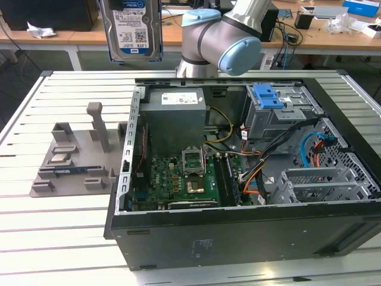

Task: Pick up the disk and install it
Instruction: 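Pick up the disk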

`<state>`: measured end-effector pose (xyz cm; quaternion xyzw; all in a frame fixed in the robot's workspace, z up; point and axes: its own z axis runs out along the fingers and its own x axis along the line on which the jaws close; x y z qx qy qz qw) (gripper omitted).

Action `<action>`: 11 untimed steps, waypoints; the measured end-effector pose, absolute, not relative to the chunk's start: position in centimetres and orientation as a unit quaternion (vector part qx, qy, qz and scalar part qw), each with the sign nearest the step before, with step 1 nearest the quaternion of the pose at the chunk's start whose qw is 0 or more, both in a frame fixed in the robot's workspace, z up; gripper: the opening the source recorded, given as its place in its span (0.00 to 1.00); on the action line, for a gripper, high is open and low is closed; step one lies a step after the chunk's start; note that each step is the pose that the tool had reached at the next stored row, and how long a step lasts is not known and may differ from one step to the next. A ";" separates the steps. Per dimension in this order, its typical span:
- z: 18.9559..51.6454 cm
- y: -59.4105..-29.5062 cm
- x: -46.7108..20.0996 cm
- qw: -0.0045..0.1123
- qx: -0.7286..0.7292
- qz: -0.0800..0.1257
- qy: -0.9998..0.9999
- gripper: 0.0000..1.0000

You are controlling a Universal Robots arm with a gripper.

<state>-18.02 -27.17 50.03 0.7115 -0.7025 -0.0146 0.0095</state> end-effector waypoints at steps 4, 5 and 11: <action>50.0 -27.2 -16.6 0.010 0.711 -0.015 -0.703 0.37; 50.0 -27.2 -16.2 0.010 0.712 -0.015 -0.702 0.37; 50.0 -27.6 -15.6 0.010 0.711 -0.015 -0.702 0.37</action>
